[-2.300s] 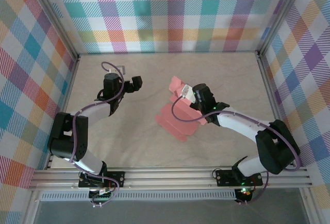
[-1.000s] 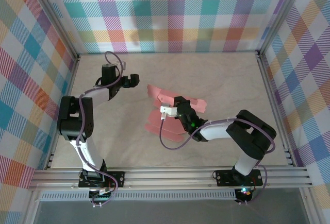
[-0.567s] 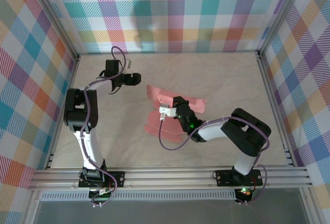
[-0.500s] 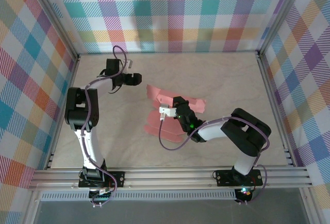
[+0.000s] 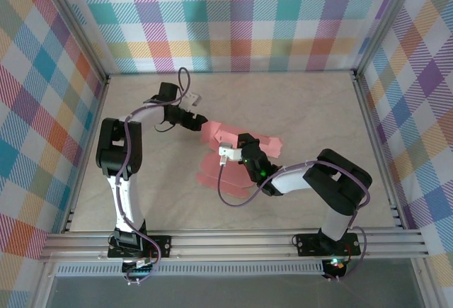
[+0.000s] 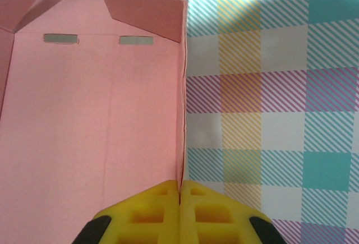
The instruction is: Fold the paper box
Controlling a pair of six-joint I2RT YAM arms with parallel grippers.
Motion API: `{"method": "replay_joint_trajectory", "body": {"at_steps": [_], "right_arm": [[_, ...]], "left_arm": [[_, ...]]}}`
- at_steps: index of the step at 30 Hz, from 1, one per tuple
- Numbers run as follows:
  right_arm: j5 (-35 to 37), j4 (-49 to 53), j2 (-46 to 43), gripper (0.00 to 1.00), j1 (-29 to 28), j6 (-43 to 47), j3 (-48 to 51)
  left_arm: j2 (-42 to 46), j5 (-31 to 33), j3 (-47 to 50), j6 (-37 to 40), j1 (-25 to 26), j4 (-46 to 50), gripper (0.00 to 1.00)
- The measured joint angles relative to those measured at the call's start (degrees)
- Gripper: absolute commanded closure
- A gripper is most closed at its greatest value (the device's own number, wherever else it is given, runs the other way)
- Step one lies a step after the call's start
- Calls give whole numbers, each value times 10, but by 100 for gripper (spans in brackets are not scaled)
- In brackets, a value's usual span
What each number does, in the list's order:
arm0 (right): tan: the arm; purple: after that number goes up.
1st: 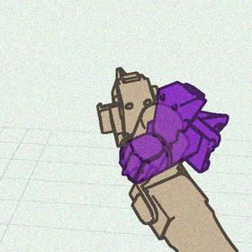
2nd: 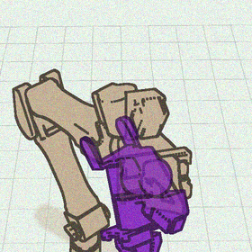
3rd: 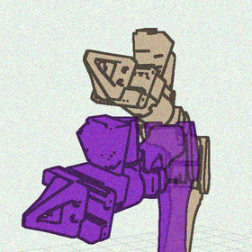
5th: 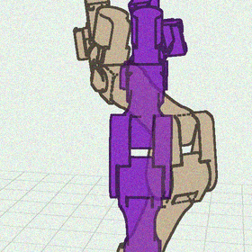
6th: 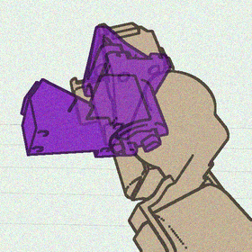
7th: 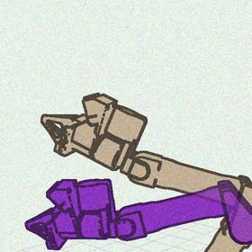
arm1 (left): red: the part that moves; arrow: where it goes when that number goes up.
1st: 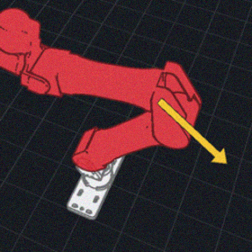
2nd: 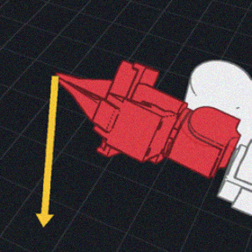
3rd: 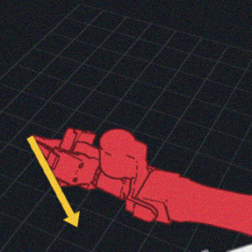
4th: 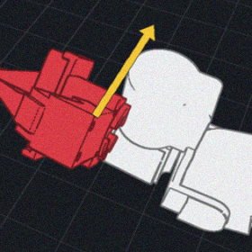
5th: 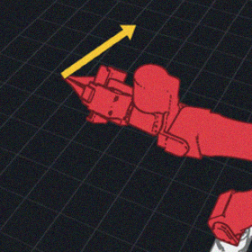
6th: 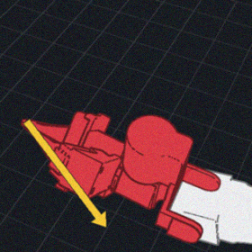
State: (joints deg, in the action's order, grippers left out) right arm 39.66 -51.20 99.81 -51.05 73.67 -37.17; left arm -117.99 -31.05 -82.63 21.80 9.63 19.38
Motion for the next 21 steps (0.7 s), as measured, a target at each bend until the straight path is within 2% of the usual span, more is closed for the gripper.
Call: {"method": "replay_joint_trajectory", "body": {"at_steps": [9, 19, 21], "right_arm": [[0, -3, 0, 100, 0, -3, 0], [0, -5, 0, 100, 0, -1, 0], [0, -5, 0, 100, 0, -1, 0]], "left_arm": [[44, -75, 41, 57, 1, 30, 17], [76, -95, 61, 61, 14, 30, 19], [78, -95, 71, 61, 20, 30, 22]]}}
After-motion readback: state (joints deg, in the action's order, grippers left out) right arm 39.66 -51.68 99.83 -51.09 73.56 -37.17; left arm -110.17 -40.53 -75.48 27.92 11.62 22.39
